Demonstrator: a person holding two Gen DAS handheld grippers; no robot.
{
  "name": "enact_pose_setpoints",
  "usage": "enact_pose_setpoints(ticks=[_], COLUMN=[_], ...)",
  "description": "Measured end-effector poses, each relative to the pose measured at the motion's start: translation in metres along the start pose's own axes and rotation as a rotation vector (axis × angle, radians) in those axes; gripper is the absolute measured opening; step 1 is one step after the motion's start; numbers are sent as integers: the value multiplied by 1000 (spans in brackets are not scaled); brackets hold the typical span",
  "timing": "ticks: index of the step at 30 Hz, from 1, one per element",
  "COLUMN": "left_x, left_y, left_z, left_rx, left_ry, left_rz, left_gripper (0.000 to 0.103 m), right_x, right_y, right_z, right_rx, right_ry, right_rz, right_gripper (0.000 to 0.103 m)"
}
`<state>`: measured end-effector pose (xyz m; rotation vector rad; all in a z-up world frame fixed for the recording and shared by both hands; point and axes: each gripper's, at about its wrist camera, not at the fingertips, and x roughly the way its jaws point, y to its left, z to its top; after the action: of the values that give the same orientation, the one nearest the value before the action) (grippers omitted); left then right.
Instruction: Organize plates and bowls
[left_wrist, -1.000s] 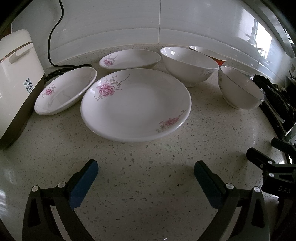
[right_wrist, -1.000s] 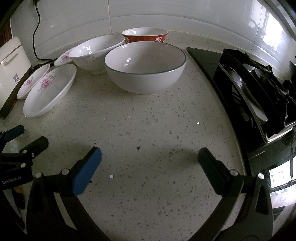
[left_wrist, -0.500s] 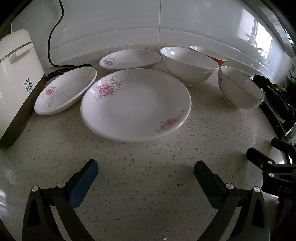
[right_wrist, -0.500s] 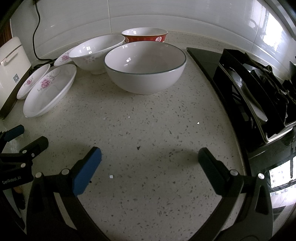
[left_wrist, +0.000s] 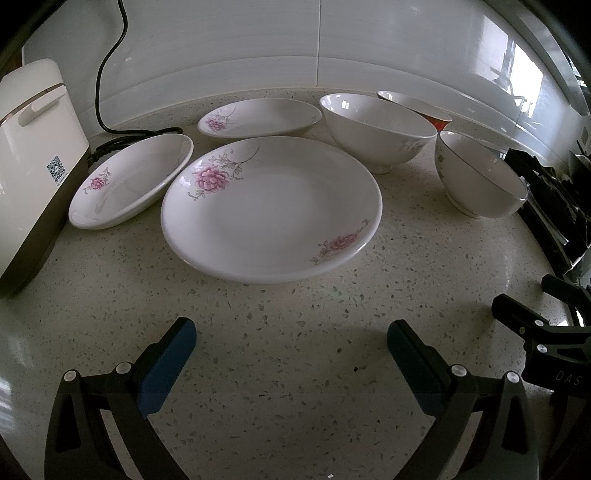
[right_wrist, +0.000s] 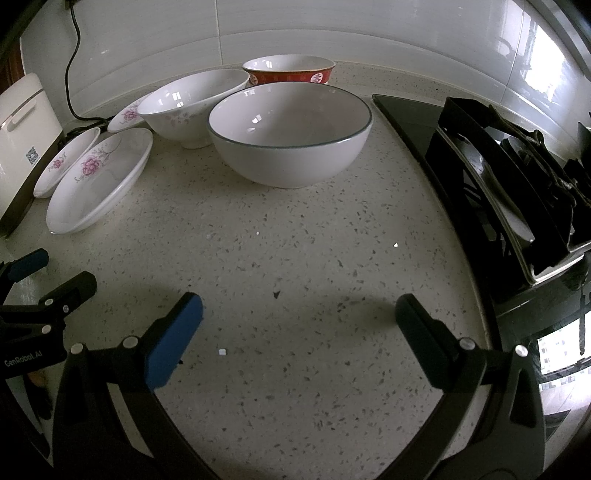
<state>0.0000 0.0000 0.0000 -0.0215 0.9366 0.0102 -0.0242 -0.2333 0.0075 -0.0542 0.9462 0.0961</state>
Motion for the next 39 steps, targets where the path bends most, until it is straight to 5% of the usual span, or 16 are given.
enact_pose_setpoints(ticks=[22, 30, 35, 39], left_x=[-14, -22, -18, -11], left_y=[15, 84, 102, 116], left_z=[-15, -8, 4, 14], left_rx=[-8, -253, -321, -421], left_ry=[26, -55, -92, -104], left_rz=[-26, -147, -127, -111], left_gripper=[103, 103, 103, 103], right_x=[-4, -16, -19, -3], right_y=[-2, 2, 40, 65], right_z=[0, 2, 17, 41], right_rx=[-12, 66, 30, 57], right_ry=[1, -36, -81, -80], right_rz=[53, 347, 403, 377], right_gripper=[103, 103, 102, 80])
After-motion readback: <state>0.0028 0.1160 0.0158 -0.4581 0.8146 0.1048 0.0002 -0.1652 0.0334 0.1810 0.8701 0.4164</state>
